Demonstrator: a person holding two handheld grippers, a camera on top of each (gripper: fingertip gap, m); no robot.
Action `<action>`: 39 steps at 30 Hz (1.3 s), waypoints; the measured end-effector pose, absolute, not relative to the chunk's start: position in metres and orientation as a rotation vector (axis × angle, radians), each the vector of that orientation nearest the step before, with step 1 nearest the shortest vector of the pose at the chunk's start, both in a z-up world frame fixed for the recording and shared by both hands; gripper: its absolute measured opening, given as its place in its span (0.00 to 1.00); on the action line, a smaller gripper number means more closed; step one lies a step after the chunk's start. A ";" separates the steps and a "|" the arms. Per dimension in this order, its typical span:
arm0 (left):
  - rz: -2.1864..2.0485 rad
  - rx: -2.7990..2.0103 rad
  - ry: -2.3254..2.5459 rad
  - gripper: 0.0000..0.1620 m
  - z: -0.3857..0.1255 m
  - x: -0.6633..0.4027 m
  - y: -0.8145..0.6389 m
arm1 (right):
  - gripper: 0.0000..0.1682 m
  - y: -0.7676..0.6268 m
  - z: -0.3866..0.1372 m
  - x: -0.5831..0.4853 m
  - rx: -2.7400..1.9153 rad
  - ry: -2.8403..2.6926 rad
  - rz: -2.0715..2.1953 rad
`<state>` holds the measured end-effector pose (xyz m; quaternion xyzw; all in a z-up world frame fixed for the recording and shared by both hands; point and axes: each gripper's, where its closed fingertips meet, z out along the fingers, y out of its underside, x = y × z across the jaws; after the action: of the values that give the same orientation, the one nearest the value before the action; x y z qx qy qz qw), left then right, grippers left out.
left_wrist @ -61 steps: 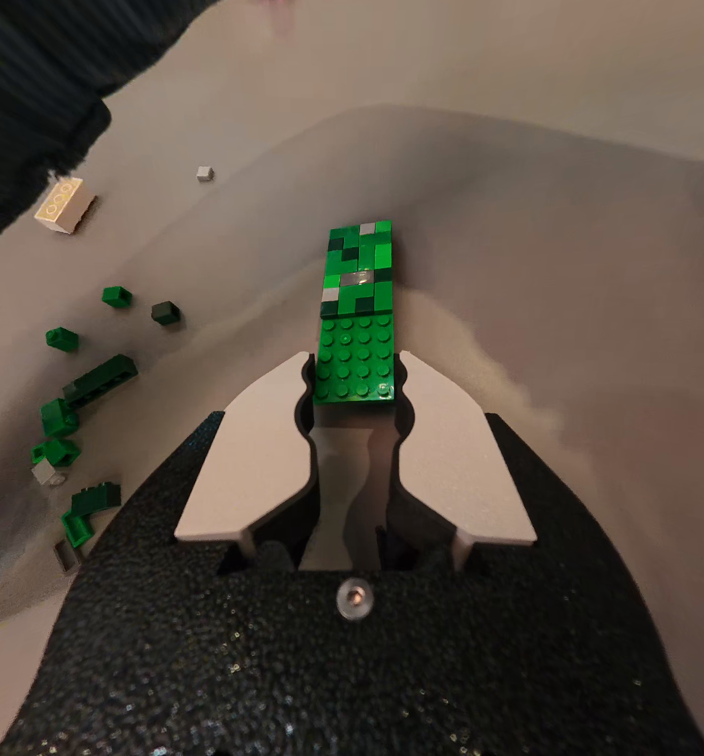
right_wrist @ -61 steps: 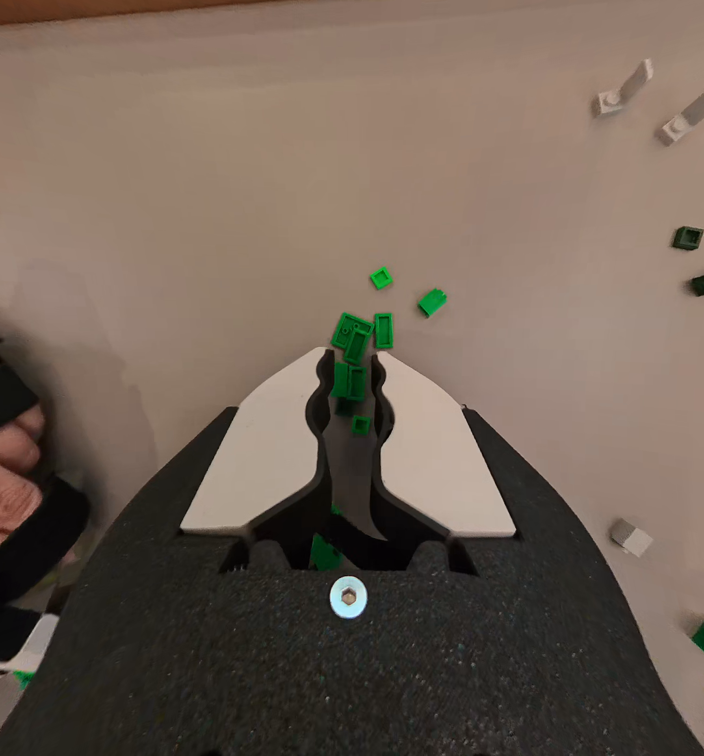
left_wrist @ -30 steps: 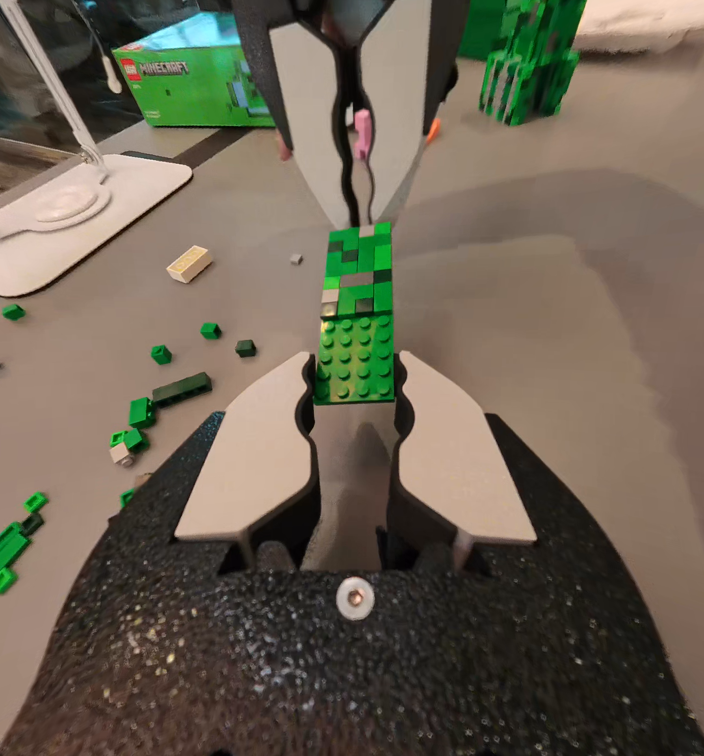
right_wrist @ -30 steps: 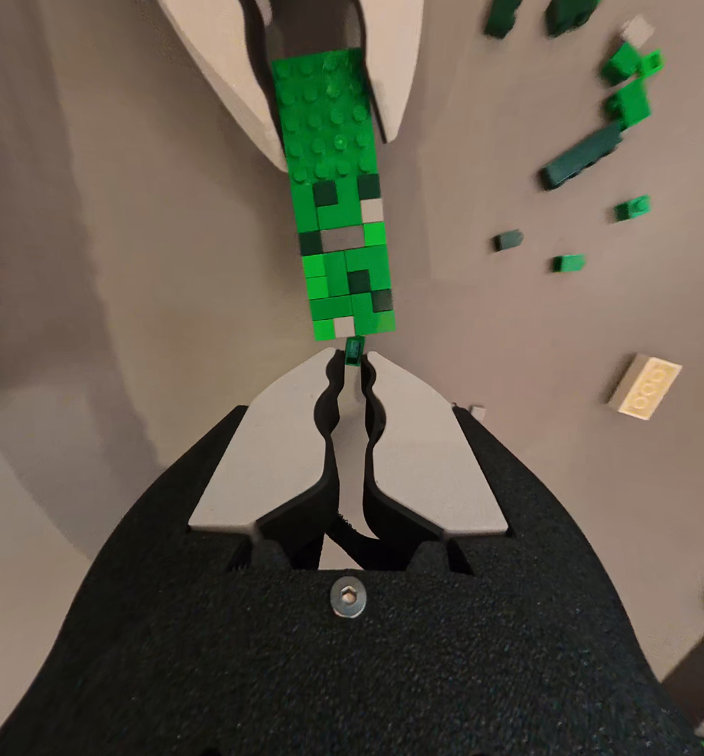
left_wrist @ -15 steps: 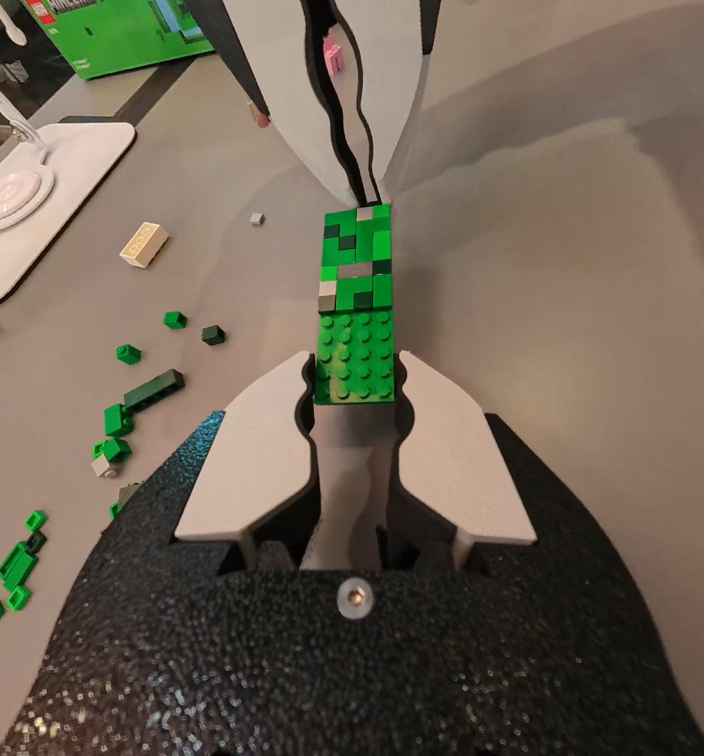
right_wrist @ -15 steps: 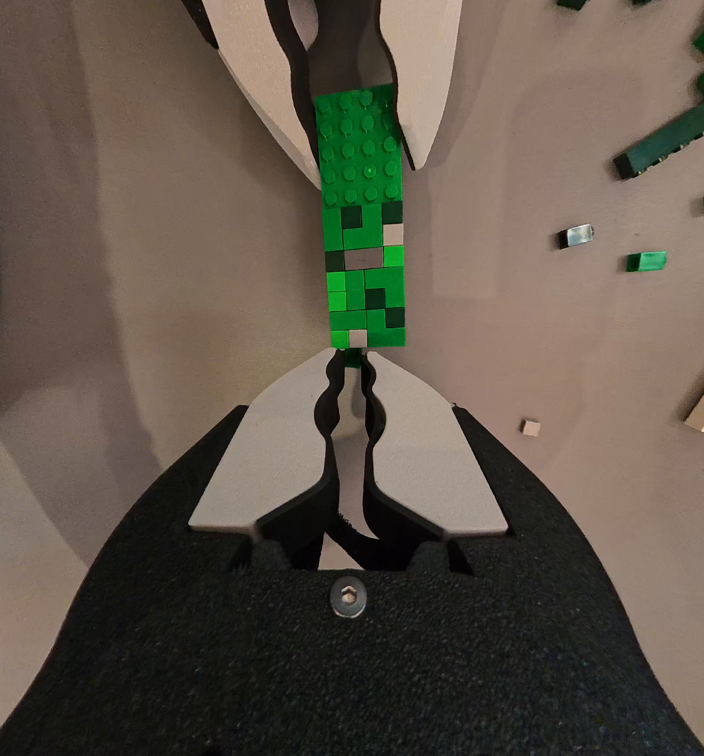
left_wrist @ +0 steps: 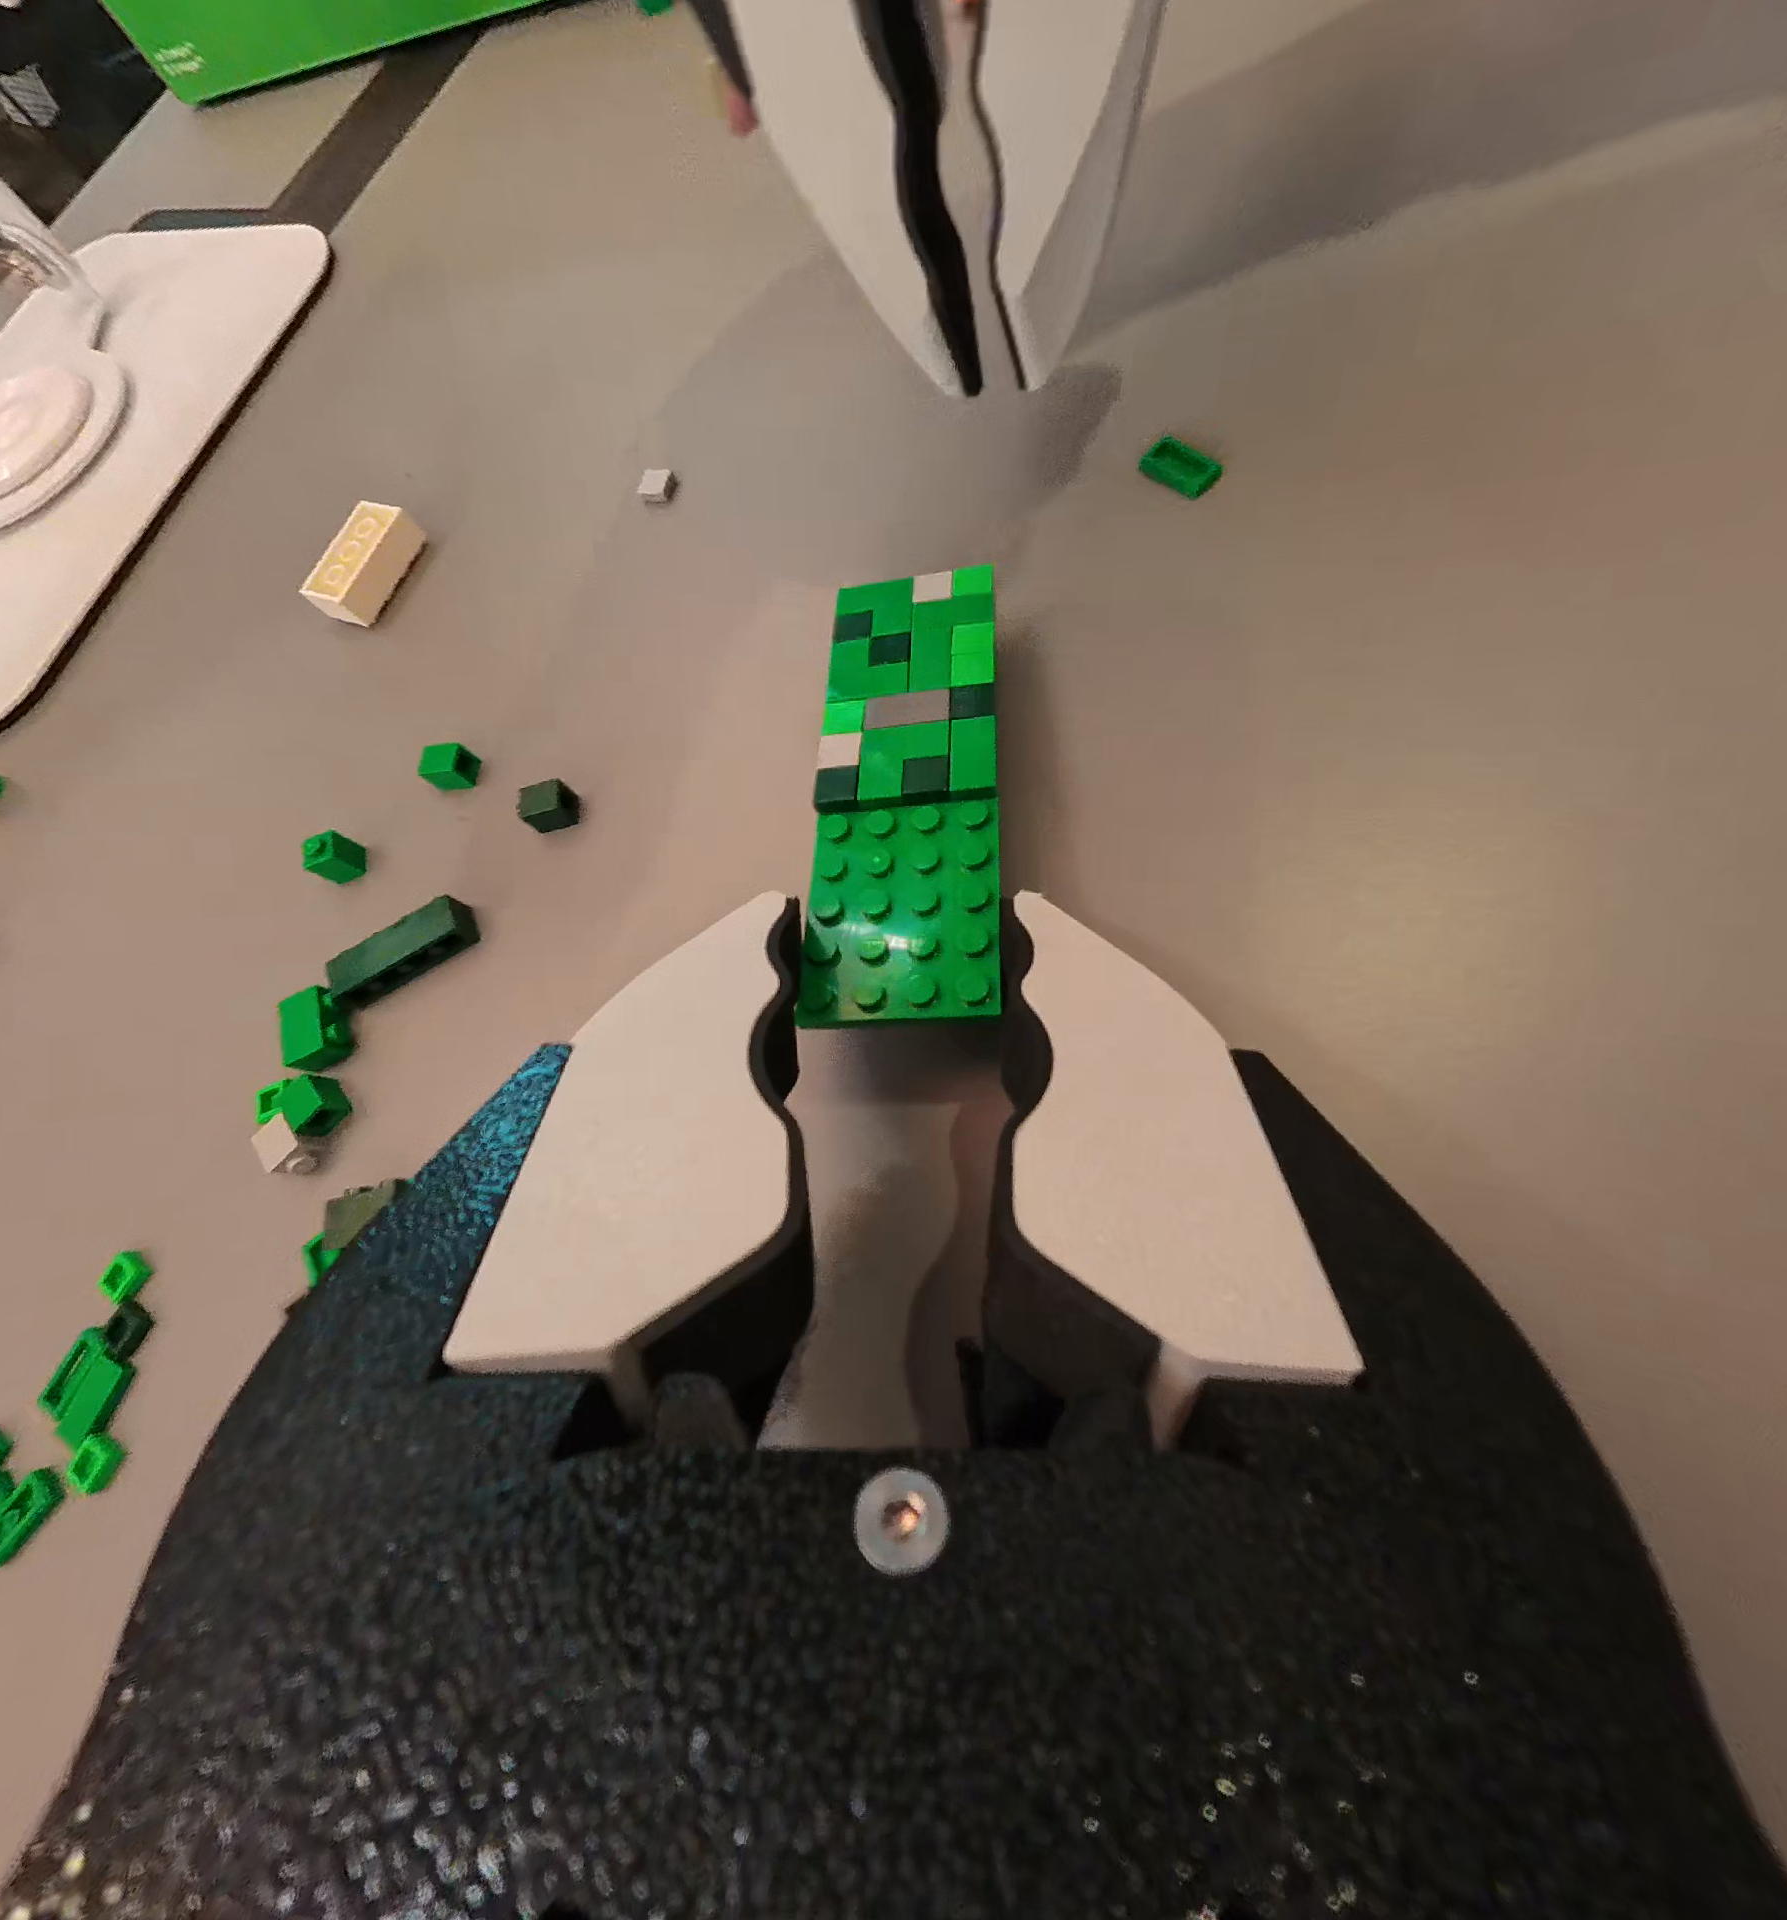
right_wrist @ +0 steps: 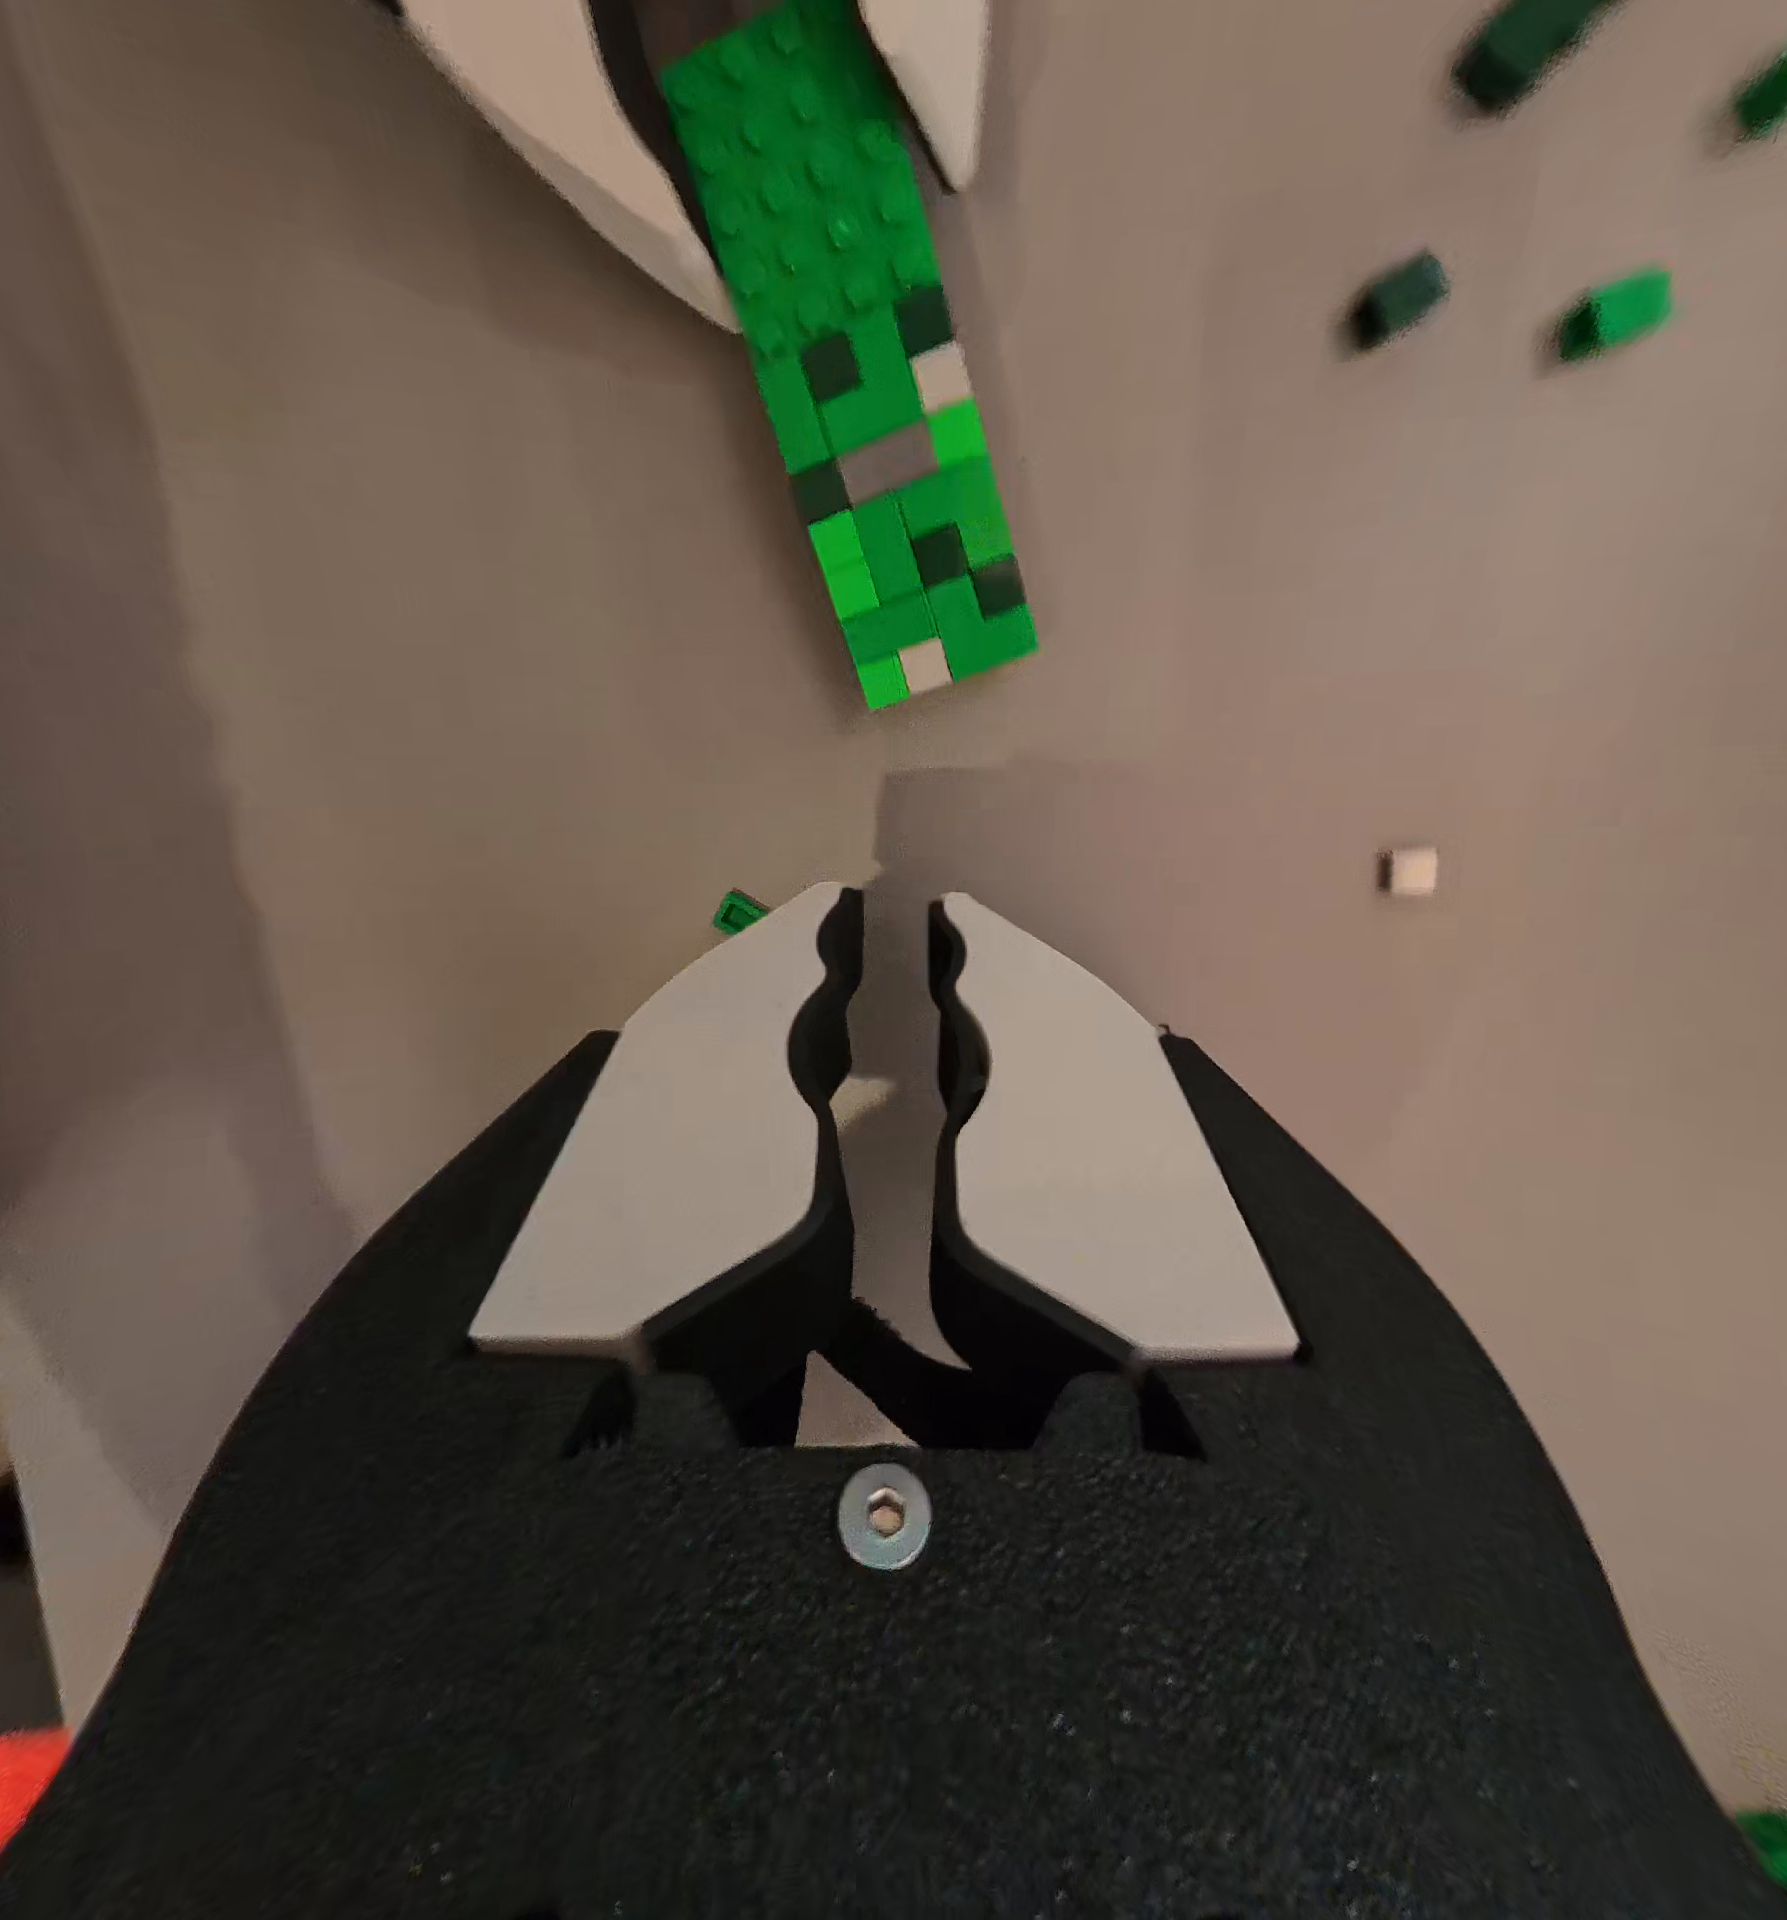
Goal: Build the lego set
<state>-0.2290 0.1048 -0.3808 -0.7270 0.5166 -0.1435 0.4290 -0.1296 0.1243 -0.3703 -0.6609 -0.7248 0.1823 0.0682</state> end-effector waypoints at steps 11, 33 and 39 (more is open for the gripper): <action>-0.342 -1.811 1.295 0.22 -0.384 -0.226 0.104 | 0.18 0.094 -0.388 -0.116 -2.136 -1.470 0.570; -1.163 -1.867 0.853 0.18 -0.305 -0.166 0.072 | 0.09 0.073 -0.315 -0.155 -1.177 -1.600 0.317; -1.217 -1.940 0.851 0.11 -0.306 -0.153 0.070 | 0.09 0.069 -0.310 -0.158 -1.065 -1.624 0.244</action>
<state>-0.1532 0.0703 -0.3064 -0.7460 0.3274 -0.4682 0.3422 -0.1581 0.0688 -0.3105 -0.4515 -0.6883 0.1033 0.5582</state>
